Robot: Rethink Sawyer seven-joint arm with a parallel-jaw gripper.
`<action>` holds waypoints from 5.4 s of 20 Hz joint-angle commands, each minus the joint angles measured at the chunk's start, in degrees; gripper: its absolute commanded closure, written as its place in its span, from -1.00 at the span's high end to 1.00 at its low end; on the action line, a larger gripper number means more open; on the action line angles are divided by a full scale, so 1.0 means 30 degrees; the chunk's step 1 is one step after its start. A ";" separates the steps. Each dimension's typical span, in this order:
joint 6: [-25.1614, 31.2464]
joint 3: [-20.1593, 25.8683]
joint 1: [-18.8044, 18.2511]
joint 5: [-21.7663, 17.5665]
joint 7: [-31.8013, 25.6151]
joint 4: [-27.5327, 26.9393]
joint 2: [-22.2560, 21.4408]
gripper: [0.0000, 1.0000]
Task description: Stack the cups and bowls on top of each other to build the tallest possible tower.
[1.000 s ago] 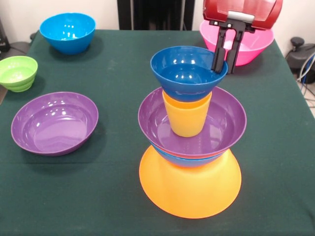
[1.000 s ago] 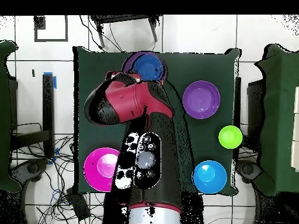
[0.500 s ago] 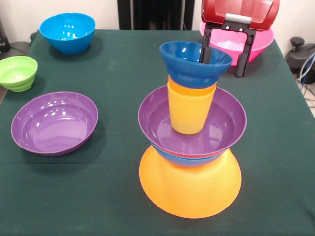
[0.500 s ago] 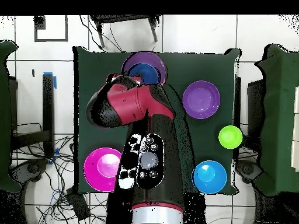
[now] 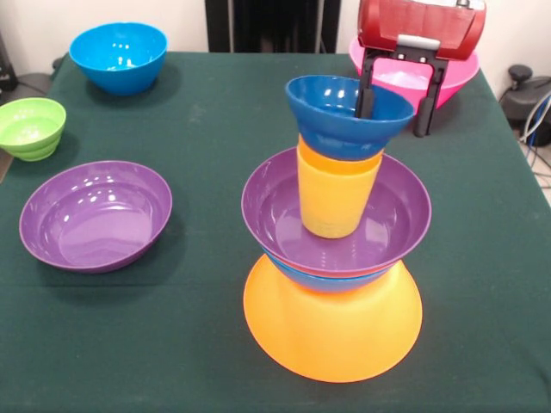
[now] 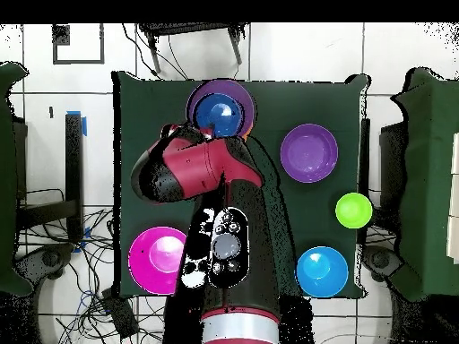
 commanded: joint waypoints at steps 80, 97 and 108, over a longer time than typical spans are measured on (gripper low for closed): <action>0.6530 0.5895 -0.4264 -0.2684 -0.4206 0.0980 -0.1470 -1.00; 0.6704 0.5704 -0.4089 -0.2857 -0.3882 0.0932 -0.1578 1.00; 0.7355 0.5864 -0.4247 -0.2567 -0.4291 0.1313 -0.2367 1.00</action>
